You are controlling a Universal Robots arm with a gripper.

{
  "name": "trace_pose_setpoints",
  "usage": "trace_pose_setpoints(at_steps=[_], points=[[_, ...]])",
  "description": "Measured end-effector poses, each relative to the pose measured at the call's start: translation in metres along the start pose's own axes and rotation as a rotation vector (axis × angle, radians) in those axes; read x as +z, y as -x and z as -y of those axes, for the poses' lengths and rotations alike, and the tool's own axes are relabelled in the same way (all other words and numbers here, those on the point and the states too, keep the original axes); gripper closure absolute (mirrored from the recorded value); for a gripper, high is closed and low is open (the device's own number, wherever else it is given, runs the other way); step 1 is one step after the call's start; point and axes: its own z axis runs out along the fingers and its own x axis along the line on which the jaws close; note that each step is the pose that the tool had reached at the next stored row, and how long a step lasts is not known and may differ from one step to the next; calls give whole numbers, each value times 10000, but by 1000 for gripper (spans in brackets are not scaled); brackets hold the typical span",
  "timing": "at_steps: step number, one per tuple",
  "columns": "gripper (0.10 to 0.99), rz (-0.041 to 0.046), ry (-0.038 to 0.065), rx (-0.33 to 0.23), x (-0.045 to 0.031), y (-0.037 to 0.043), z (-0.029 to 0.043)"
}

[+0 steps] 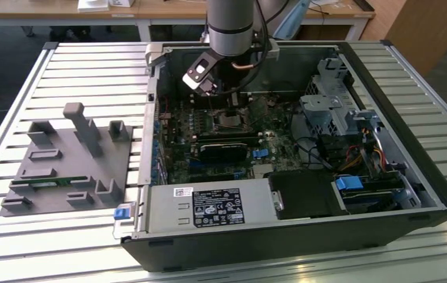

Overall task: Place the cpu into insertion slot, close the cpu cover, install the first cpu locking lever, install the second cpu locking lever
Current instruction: 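Close the cpu cover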

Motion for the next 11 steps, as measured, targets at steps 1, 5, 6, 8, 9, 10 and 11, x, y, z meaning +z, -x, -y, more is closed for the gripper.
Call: trace_pose_setpoints(at_steps=[1,5,6,8,9,10,11], points=[[980,0,0,0,-1,0,0],[980,2,-2,-1,-12,0,-1],[980,2,-1,0,-16,0,-1],[980,2,-1,0,-24,0,-2],[980,-1,1,0,-25,0,-2],[980,0,1,0,-27,0,-2],[980,1,-1,0,-30,0,-3]])
